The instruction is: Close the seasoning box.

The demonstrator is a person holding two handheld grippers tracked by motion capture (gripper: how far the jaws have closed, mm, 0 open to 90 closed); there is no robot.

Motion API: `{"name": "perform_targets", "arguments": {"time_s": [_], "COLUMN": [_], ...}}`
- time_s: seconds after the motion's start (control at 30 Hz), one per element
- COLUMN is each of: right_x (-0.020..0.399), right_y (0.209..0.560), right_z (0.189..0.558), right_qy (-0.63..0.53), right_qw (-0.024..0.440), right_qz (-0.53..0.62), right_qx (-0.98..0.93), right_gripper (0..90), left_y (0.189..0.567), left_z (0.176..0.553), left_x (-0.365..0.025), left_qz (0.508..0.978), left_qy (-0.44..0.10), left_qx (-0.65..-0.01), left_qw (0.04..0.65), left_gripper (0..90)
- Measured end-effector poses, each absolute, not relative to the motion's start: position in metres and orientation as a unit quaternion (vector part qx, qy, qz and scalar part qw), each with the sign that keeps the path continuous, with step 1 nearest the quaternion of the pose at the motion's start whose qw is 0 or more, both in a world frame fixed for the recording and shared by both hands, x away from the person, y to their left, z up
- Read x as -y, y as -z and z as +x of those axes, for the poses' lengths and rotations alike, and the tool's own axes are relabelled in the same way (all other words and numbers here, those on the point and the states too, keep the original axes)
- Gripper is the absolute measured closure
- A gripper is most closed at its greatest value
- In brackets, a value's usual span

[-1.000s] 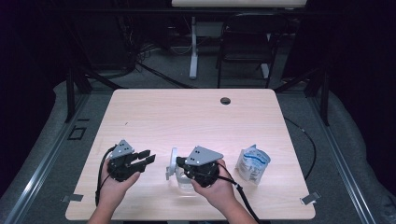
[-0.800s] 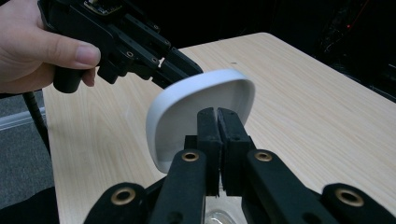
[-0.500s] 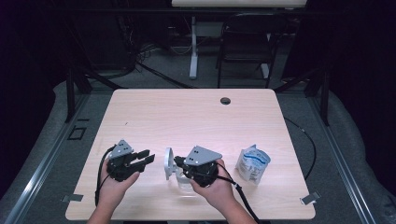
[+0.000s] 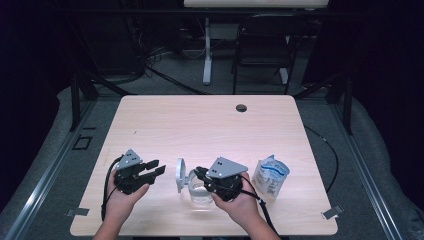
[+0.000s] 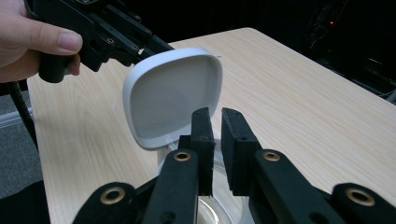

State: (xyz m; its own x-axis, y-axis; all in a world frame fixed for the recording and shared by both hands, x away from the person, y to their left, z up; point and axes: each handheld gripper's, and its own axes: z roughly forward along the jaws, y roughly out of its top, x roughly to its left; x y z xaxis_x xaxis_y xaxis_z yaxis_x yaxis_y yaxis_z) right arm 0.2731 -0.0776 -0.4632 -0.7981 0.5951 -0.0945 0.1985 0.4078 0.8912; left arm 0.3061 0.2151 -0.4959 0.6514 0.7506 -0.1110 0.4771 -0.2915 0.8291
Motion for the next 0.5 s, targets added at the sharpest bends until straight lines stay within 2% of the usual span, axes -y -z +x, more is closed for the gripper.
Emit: {"name": "perform_targets", "arguments": {"time_s": [0.5], "right_x": [0.101], "right_y": [0.467], "right_z": [0.262], "right_qy": [-0.488], "right_qw": [0.21], "right_qz": [0.26], "right_qx": [-0.807], "right_gripper": [68.5], "left_y": [0.497], "left_z": [0.307], "left_x": [-0.215], "left_qz": [0.789], "left_qy": [-0.154], "left_qx": [-0.389], "left_qw": [0.449], "left_gripper": [61.9]}}
